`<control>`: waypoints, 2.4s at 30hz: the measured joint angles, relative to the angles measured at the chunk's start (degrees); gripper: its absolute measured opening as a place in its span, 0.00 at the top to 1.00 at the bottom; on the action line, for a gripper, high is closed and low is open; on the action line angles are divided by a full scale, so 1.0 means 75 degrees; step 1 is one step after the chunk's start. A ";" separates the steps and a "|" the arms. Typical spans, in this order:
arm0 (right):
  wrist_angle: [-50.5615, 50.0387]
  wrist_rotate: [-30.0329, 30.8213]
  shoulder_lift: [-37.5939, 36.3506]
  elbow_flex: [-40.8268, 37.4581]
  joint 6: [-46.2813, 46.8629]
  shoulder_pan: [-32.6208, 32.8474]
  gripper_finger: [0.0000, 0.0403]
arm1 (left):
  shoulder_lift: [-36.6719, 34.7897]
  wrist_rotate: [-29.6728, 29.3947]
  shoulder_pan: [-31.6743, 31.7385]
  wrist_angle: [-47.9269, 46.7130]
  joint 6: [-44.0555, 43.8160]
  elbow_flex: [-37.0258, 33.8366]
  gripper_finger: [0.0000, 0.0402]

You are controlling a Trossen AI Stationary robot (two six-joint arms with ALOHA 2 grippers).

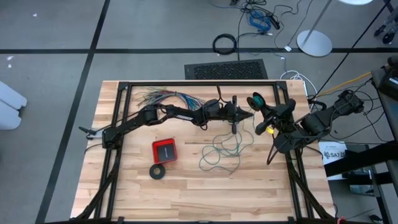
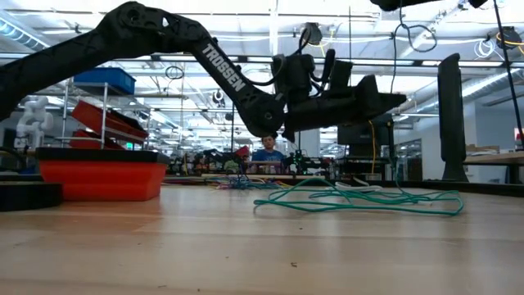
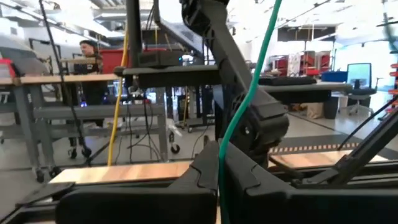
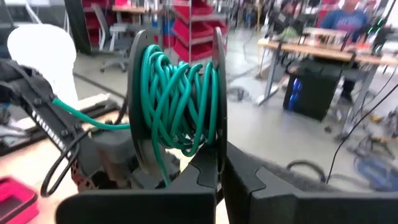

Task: Coil cords
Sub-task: Coil the green wire onto the spool

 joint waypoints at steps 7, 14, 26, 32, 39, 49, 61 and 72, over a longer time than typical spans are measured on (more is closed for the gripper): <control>0.0384 0.0557 -0.0018 0.0000 -0.0582 0.0491 1.00 | -0.0015 -0.0085 0.0169 -0.1404 -0.0007 -0.0003 0.99; 0.1453 0.0503 -0.0028 0.0000 -0.1948 0.1347 1.00 | -0.0015 -0.0108 0.0488 -0.2314 -0.0839 -0.0012 1.00; 0.2609 0.0935 -0.0307 0.0003 -0.3720 0.2174 1.00 | -0.0015 -0.0539 0.0530 -0.3459 -0.0790 -0.0012 1.00; 0.3096 0.0943 -0.0408 0.0003 -0.4379 0.2325 1.00 | -0.0015 -0.0504 0.0530 -0.3918 -0.0632 -0.0012 0.97; 0.3414 0.0926 -0.0405 0.0003 -0.4613 0.2568 1.00 | -0.0015 0.0104 0.0458 -0.4005 -0.0185 -0.0006 0.70; 0.3585 0.0890 -0.0480 0.0003 -0.4610 0.2955 1.00 | -0.0085 0.1344 0.0335 -0.3828 -0.0727 -0.0006 0.25; 0.3617 0.0937 -0.0478 0.0003 -0.4548 0.3342 1.00 | -0.1109 0.2603 0.0226 -0.3647 -0.0948 -0.0009 0.31; 0.4268 0.0939 -0.0510 0.0003 -0.5344 0.3343 1.00 | -0.1498 0.1095 0.0175 -0.7920 0.1753 -0.0012 0.35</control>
